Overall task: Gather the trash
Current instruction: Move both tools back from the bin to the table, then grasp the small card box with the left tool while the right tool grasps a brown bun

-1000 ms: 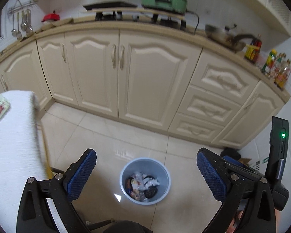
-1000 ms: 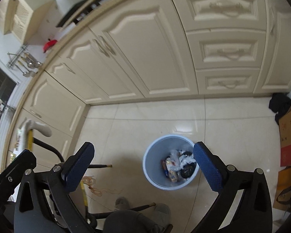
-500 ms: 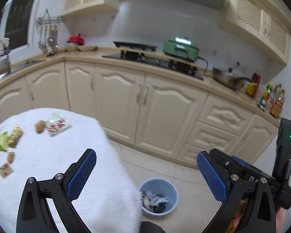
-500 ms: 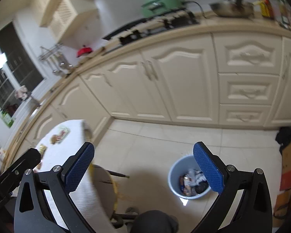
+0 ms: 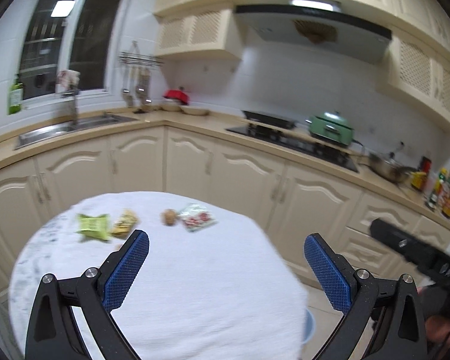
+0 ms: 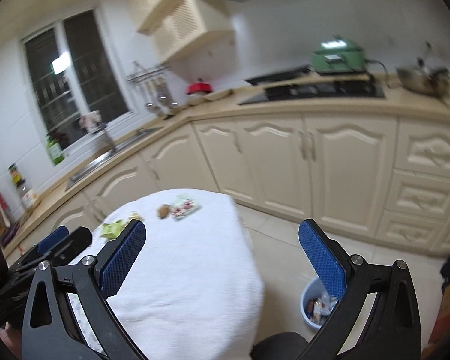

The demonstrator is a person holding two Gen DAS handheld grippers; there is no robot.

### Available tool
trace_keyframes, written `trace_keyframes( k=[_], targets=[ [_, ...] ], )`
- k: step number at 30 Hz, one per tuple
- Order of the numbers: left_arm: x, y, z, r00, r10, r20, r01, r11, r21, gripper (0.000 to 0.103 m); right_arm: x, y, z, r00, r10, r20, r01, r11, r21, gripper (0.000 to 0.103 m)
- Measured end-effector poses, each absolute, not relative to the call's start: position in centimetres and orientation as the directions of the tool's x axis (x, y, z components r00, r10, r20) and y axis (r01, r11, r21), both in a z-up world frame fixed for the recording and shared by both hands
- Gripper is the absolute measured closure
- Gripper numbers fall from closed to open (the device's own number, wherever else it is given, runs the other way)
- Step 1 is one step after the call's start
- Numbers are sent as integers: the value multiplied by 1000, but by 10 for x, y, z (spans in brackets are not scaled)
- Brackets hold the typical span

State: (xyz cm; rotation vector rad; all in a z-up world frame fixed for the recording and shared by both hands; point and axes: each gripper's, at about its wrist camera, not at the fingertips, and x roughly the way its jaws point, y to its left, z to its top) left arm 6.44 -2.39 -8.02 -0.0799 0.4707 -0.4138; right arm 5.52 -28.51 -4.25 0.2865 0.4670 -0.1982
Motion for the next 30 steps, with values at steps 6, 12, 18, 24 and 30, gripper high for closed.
trace_keyframes(
  k=[6,12,18,24,30],
  targets=[
    [55,23,-91,839,-306,-450,263,952,-156,1,80,-235,-36,881,-81,-465,178,969,169,0],
    [71,43,-98,828,-241,-507,199,970,-137,1,114,-201,-41,868,-35,-496,120,983,141,0],
    [124,37,-107,782,-209,-587,164,978,-129,1,158,-185,-58,834,10,-552,82,987,141,0],
    [202,16,-136,692,-195,-695,140,981,-135,1,195,-192,-84,787,34,-617,86,983,164,0],
    [258,-7,-166,634,-149,-759,93,989,-116,2,230,-208,-111,738,46,-674,106,977,183,0]
  ],
)
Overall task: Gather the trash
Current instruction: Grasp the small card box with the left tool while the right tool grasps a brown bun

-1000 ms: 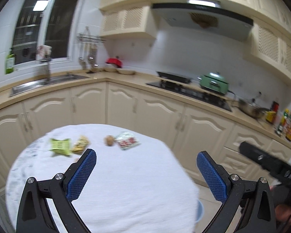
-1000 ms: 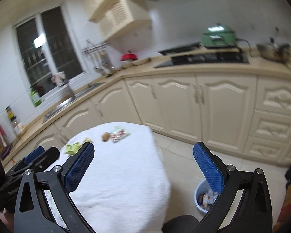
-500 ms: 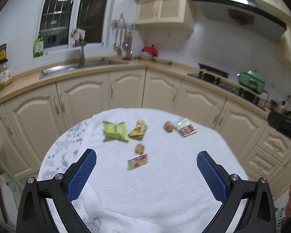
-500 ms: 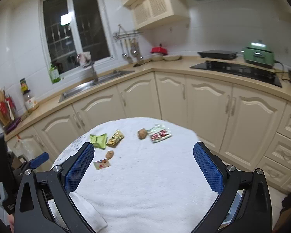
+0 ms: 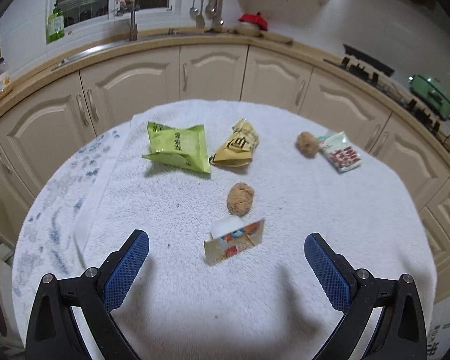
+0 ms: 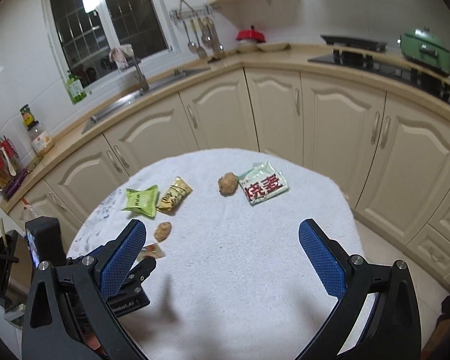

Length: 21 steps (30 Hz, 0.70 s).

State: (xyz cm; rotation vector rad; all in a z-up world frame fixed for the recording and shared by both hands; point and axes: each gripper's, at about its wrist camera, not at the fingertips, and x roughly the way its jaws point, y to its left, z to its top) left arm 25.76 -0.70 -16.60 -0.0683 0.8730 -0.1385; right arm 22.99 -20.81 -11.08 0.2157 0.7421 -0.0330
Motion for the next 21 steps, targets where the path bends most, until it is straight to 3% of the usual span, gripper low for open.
trace_keyframes(
  k=[2,4,5,7,9,11,15,21],
  targets=[
    [273,-10,-174,616,-147,-774,80,989,-125,5,239,-211,-119,724,53,-688,109,976,190,0],
    [288,-12,-181,592,-173,-787,84,985,-154,25,246,-214,-126,711,56,-701,111,975,191,0],
    [293,-13,-184,572,-184,-800,86,983,-165,41,250,-214,-130,703,59,-709,111,975,192,0],
    [299,-14,-185,582,-186,-792,93,982,-163,47,256,-213,-138,688,70,-723,108,975,197,0],
    [304,-13,-185,582,-203,-787,104,979,-176,66,262,-209,-145,678,81,-731,99,975,199,0],
    [312,-7,-189,578,-226,-784,112,974,-198,66,266,-203,-150,670,95,-736,86,975,204,0],
    [326,-2,-191,576,-244,-780,129,970,-208,77,277,-187,-163,645,112,-756,63,978,199,0],
    [339,4,-199,572,-265,-776,162,964,-210,79,292,-164,-183,604,128,-787,37,981,188,1]
  ],
)
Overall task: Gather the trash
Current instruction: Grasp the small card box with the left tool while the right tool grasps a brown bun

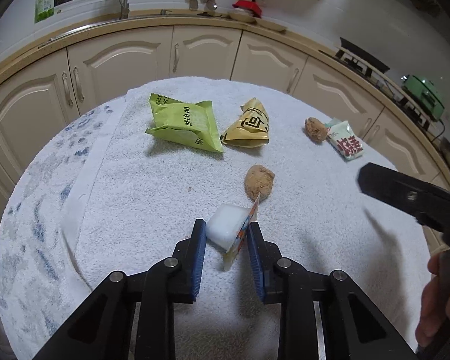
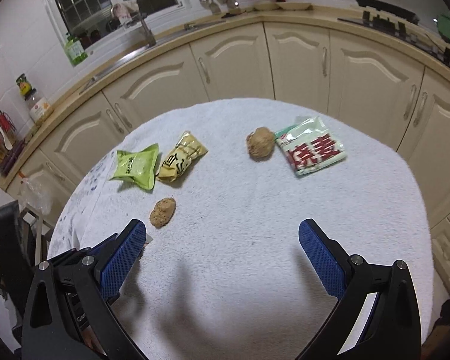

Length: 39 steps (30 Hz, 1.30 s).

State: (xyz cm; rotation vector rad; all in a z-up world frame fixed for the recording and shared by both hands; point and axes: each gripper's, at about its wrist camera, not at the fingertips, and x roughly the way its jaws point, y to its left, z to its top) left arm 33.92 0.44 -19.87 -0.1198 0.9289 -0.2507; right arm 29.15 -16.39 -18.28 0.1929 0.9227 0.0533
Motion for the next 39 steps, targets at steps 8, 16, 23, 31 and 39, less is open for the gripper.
trace_keyframes(
  k=[8,16,23,31,39],
  targets=[
    [335,3,-209,580,-285,-763,200,958,-207,81,301,-149,-184,600,124,-790,32,983,179,8],
    [296,63,-199,636,-234,-735,119,971,-207,83,320,-118,-202,563,149,-813,-12,985,173,25],
    [287,100,-194,660,-163,-733,20,980,-199,83,337,-88,-228,520,126,-845,-50,992,117,53],
    [276,108,-184,669,-167,-724,14,977,-213,83,328,-81,-230,535,80,-841,-95,995,34,77],
    [260,89,-165,687,-190,-702,54,976,-212,83,293,-121,-207,563,125,-817,-43,992,123,77]
  ],
)
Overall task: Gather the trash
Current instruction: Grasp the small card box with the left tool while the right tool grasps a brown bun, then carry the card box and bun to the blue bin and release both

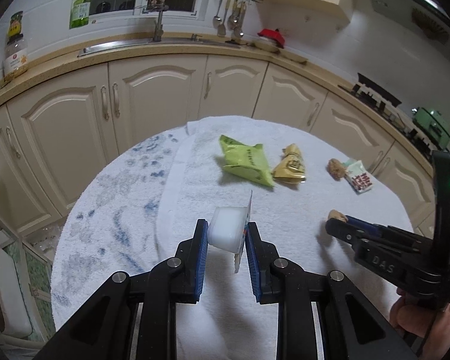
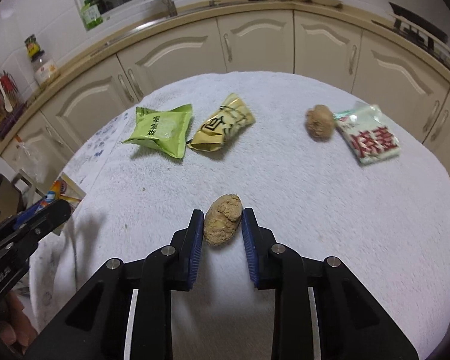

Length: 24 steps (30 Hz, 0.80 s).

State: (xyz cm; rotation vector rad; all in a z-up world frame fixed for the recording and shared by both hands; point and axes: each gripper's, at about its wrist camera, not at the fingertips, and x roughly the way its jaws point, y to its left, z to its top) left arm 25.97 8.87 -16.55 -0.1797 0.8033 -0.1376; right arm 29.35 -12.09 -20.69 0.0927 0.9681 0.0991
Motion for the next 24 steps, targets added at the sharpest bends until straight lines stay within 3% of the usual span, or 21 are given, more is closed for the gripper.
trace_keyframes(
  k=[14,24],
  targets=[
    [223,-13,-99,746,-302,-593,239,953,-184,83,195,-228,-109,741,128,-660,59,966,253,77],
    [199,-122,-68,720,-447,-531,429,888,-165,82,112,-330,-60,823,-20,-568,212,938,273,77]
  ],
)
